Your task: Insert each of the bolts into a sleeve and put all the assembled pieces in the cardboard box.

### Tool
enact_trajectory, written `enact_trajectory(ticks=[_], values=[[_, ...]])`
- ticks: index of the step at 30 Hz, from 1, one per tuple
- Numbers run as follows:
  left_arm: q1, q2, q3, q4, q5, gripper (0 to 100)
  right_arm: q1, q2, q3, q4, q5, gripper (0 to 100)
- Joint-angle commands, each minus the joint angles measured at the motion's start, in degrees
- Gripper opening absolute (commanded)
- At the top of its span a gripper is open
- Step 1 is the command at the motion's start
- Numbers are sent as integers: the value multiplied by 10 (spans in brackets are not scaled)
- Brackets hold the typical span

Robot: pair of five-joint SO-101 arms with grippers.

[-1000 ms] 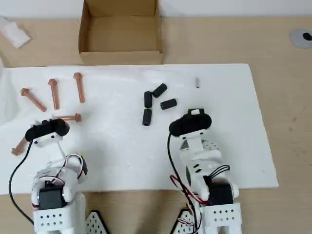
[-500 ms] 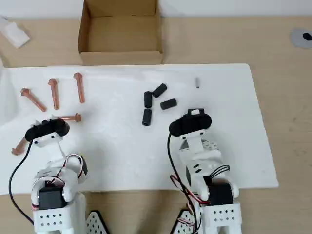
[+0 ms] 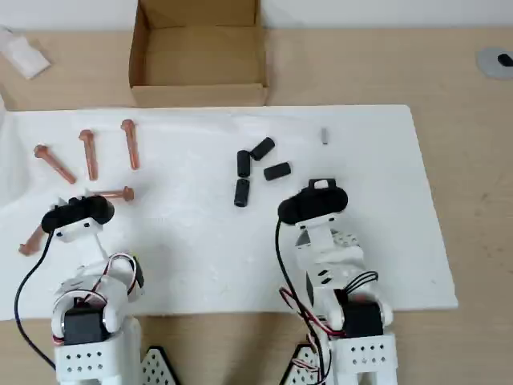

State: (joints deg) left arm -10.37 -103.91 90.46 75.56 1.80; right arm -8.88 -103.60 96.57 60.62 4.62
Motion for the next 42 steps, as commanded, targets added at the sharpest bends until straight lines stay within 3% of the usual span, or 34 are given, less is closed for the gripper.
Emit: enact_trajectory(ticks=[1, 12, 18, 29, 32, 36, 39, 42], values=[[-4, -4, -2, -9, 1, 3, 11, -44, -4, 2, 4, 10], [1, -4, -2, -9, -1, 3, 2, -44, -3, -4, 4, 10], [80, -4, -3, -9, -1, 3, -12, -44, -3, -3, 0, 11], [82, -4, -3, -10, -3, 3, -13, -44, -2, -7, 0, 10], [39, -4, -5, -22, -35, 3, -13, -44, 3, -28, -1, 10], [-84, 0, -6, -137, -166, 33, -12, -39, 0, -25, 1, 12], [-135, 6, -34, -183, -120, 76, -9, -38, -17, 0, 0, 12], [-142, 52, -100, -186, -118, 69, -8, -37, -40, 4, 2, 12]])
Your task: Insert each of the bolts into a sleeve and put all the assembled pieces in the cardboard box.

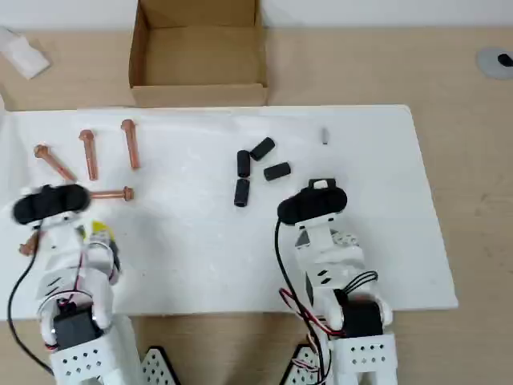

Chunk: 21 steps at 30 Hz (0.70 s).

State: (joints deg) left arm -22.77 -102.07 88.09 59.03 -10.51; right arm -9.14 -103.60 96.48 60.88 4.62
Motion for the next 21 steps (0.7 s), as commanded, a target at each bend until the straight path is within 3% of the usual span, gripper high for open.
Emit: enact_trajectory(ticks=[1, 5, 10, 16, 19, 21], values=[[-18, 65, -100, -23, 5, 65, -6, -37, -50, 2, 2, 12], [-21, 243, -222, -30, 11, 67, -6, -9, -106, 4, 10, 12], [-47, 556, -463, 6, 94, 67, 4, 163, -233, 4, 34, 12], [-77, 902, -779, 130, 163, 79, 7, 511, -548, 76, 43, 12], [-75, 1025, -925, 202, 192, 104, 7, 674, -737, 167, 138, 12], [-74, 1085, -1010, 234, 203, 106, -4, 762, -839, 212, 157, 12]])
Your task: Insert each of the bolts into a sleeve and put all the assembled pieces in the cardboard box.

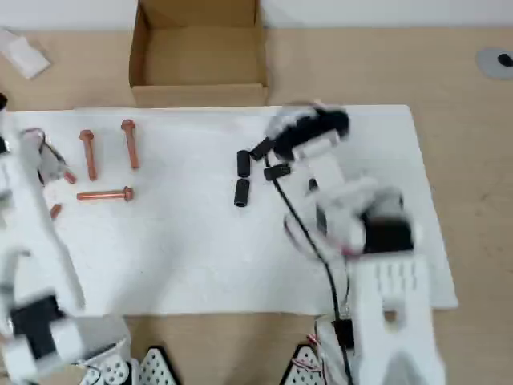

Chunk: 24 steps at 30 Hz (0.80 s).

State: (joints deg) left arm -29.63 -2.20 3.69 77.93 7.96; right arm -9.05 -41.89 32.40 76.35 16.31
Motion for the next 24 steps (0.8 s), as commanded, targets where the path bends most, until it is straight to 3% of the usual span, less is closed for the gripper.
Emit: enact_trajectory(ticks=[1, 7, 24], values=[[-5, 113, -206, 58, 19, 106, -15, 182, -236, 72, 36, 12], [1, 255, -368, 115, 40, 107, -68, 313, -359, 117, 37, 12], [-18, 540, -678, 170, 43, 107, -54, 335, -377, 94, -4, 72]])
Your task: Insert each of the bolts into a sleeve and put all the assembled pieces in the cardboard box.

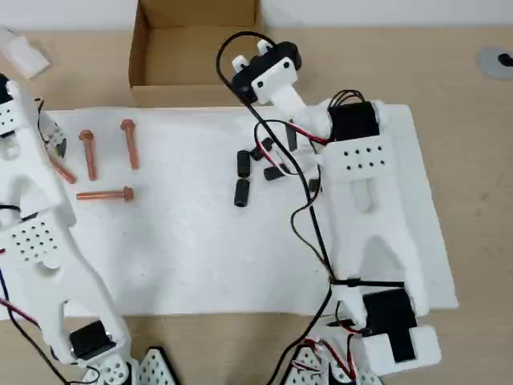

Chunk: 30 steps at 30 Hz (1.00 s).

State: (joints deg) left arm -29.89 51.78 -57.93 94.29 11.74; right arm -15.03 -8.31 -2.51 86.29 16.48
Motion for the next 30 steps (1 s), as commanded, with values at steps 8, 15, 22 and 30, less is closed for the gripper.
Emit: enact_trajectory(ticks=[8, 15, 22, 30], values=[[-21, 15, -92, -4, 6, 107, 6, -5, 29, -36, -7, 73], [-6, 16, -91, -14, 17, 107, 4, 0, 46, -58, -10, 73], [-5, 68, -96, -33, 19, 107, 6, 0, 46, -58, -9, 73], [-4, 97, -96, -59, 37, 105, 6, 0, 46, -58, -5, 73]])
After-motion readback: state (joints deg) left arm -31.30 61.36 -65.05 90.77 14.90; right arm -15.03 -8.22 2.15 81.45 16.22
